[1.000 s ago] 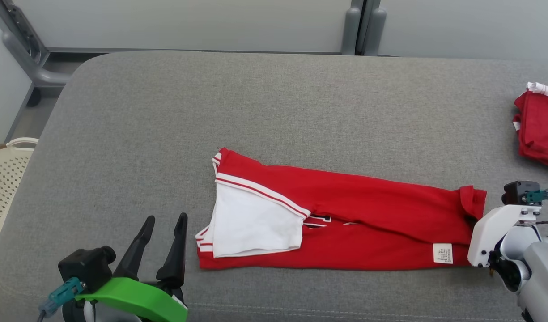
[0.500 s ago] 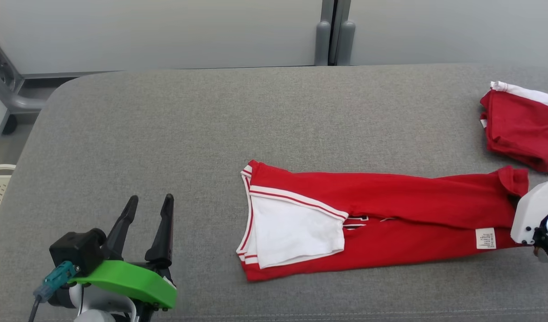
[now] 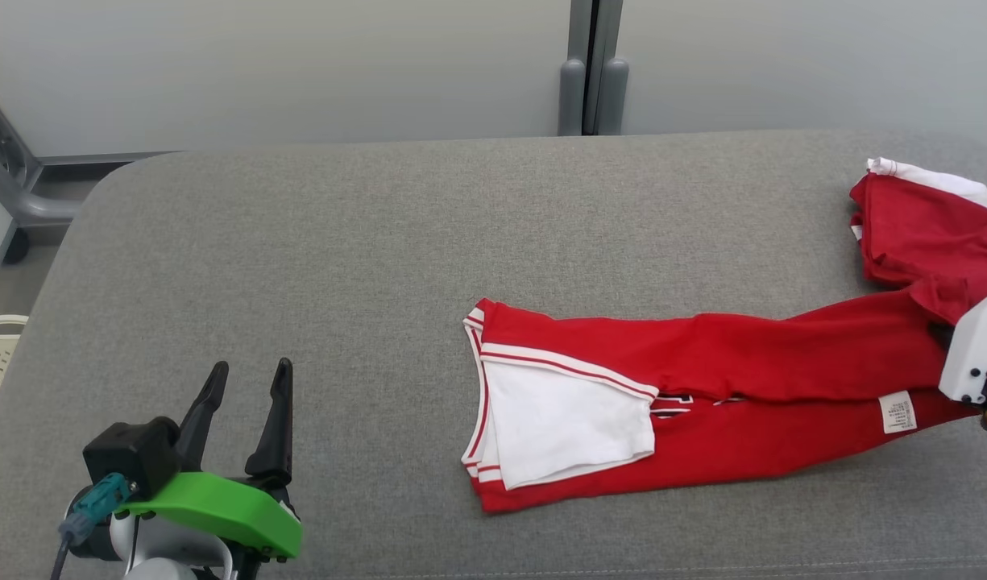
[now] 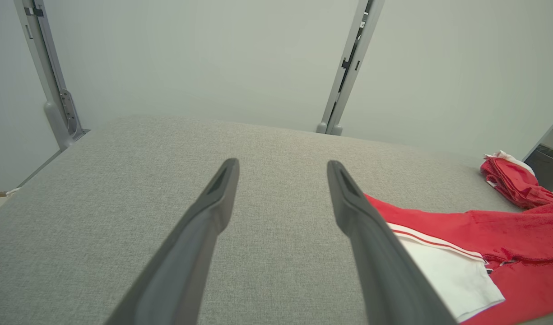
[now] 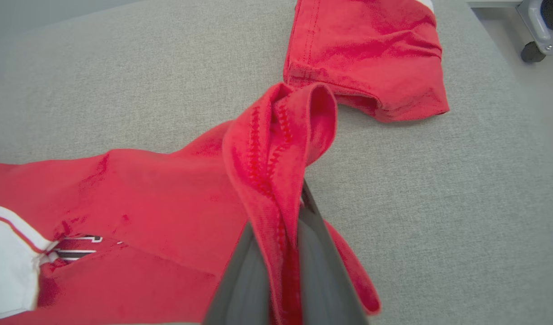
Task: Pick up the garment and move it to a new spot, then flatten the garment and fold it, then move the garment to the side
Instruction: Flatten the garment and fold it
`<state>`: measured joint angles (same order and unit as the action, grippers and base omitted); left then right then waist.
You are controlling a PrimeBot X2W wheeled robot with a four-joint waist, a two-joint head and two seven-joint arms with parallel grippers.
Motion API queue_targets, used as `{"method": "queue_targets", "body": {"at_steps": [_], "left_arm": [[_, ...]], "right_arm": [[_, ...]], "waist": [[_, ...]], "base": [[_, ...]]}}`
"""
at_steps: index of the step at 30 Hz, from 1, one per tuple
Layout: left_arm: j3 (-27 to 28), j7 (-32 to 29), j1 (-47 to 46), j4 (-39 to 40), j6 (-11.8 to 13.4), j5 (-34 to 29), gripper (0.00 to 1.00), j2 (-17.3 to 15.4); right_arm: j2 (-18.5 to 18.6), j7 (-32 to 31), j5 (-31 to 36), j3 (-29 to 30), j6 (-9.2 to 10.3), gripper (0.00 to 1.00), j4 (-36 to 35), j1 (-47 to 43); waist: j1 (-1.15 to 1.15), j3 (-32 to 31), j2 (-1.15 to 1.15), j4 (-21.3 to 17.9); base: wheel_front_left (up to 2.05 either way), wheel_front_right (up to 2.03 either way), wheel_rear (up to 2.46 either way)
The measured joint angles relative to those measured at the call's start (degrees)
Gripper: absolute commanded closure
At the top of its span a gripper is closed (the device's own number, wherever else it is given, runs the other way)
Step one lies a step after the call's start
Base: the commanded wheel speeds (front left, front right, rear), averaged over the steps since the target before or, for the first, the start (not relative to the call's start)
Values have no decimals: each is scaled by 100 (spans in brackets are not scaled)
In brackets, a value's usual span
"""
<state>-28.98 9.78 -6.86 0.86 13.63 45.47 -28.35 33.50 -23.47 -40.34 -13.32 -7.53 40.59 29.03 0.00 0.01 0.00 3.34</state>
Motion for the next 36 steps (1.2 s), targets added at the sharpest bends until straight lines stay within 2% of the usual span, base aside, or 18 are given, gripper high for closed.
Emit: {"method": "queue_targets", "body": {"at_steps": [9,13,19,23,28,36], "left_arm": [[-69,88,121,-13,-15,27,0,74],[-94,138,159,-12,-45,44,0,124],[-134,167,205,4,-78,64,0,172],[-181,188,211,1,-111,70,0,209],[-268,189,193,-60,-199,71,0,294],[-415,187,-21,-157,-312,60,0,452]], "right_arm": [[-438,-861,-222,164,2,100,-1004,-50],[-853,-1395,-207,211,3,100,-1594,-168],[-1573,-1909,-31,357,4,100,-1989,-280],[-2095,-2120,271,449,4,100,-2038,-285],[-2579,-2138,779,525,4,100,-1842,-231],[-2885,-1908,1368,783,4,100,-1158,22]], "waist": [[0,-139,0,170],[0,-208,0,310],[0,-272,0,519],[0,-292,0,674],[0,-280,0,891],[0,-179,0,1280]], "base": [[0,0,0],[0,0,0],[0,0,0],[0,0,0],[0,0,0],[0,0,0]]}}
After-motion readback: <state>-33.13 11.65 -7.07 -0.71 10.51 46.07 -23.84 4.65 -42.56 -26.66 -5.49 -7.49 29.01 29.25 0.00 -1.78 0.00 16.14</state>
